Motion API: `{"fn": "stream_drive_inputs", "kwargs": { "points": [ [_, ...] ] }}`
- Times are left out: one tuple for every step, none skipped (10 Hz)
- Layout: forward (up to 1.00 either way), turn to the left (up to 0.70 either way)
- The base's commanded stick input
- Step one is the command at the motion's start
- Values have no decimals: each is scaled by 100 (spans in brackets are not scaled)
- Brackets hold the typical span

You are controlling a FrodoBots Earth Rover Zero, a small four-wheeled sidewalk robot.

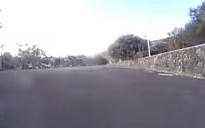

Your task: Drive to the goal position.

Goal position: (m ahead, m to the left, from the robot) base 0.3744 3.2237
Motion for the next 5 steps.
{"fn": "stream_drive_inputs", "kwargs": {
  "points": [
    [70,0],
    [70,0],
    [70,0],
    [70,0],
    [70,0]
  ]
}}
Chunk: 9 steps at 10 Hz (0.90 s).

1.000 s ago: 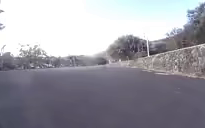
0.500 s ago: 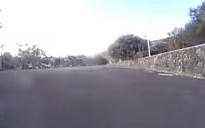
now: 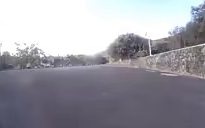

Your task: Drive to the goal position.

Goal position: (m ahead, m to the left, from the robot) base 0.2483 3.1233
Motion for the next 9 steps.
{"fn": "stream_drive_inputs", "kwargs": {
  "points": [
    [70,0],
    [70,0],
    [70,0],
    [70,0],
    [70,0],
    [70,0],
    [70,0],
    [70,0],
    [70,0]
  ]
}}
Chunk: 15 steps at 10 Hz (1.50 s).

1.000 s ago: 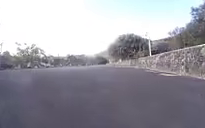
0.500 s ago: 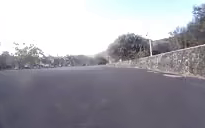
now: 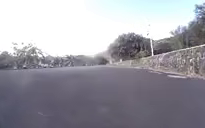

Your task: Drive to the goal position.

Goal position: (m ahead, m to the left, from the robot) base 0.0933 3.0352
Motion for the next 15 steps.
{"fn": "stream_drive_inputs", "kwargs": {
  "points": [
    [70,0],
    [70,0],
    [70,0],
    [70,0],
    [70,0],
    [70,0],
    [70,0],
    [70,0],
    [70,0],
    [70,0],
    [70,0],
    [70,0],
    [70,0],
    [70,0],
    [70,0]
  ]
}}
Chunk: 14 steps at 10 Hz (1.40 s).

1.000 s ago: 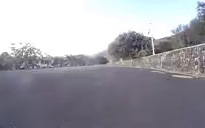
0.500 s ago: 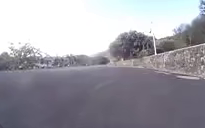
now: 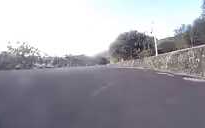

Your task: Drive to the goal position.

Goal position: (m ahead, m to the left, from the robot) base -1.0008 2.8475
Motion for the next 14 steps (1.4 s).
{"fn": "stream_drive_inputs", "kwargs": {
  "points": [
    [70,0],
    [70,0],
    [70,0],
    [70,0],
    [70,0],
    [70,0],
    [70,0],
    [70,0],
    [70,0],
    [70,0],
    [70,0],
    [70,0],
    [70,0],
    [70,0]
  ]
}}
